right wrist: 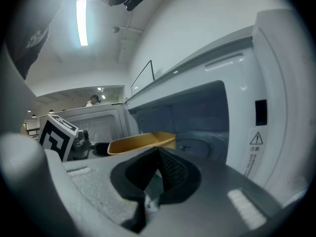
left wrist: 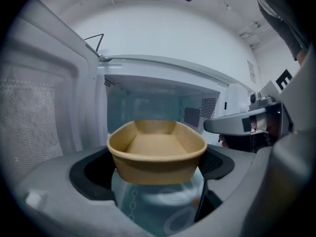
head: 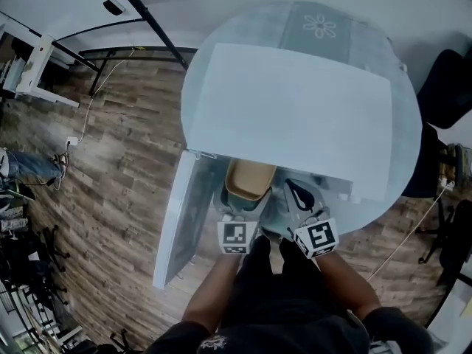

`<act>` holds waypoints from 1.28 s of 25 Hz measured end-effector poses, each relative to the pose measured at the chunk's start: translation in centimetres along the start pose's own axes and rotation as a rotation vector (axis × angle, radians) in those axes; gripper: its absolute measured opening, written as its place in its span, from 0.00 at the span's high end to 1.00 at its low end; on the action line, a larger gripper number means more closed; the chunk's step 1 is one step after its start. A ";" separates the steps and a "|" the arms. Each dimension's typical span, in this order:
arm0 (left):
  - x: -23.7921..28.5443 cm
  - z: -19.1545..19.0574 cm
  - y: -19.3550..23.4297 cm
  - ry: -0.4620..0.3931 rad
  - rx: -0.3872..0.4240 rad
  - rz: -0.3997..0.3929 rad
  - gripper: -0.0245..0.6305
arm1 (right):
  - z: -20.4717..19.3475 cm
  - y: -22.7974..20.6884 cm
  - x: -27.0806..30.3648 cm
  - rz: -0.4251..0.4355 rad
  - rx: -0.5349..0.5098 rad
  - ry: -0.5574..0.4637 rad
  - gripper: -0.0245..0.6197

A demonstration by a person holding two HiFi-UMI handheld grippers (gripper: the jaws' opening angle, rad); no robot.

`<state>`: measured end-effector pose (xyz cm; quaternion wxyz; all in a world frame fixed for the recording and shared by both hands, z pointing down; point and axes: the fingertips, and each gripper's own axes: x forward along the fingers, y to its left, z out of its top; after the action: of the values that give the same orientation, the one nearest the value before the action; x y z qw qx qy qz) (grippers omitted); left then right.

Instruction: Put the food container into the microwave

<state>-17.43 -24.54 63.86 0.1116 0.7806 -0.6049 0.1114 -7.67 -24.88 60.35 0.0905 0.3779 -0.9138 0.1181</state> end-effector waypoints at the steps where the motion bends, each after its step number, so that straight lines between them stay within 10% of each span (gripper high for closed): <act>1: 0.4 0.0 0.1 -0.004 0.002 -0.007 0.18 | -0.1 0.0 0.2 -0.006 -0.003 0.002 0.96; 32: 8.7 0.1 1.7 -0.021 0.025 -0.060 0.18 | -1.6 -3.2 3.1 -0.131 0.024 -0.044 0.96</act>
<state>-17.01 -32.96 66.48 0.0989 0.8007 -0.5809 0.1075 -7.41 -28.66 63.18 0.0732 0.4402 -0.8875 0.1146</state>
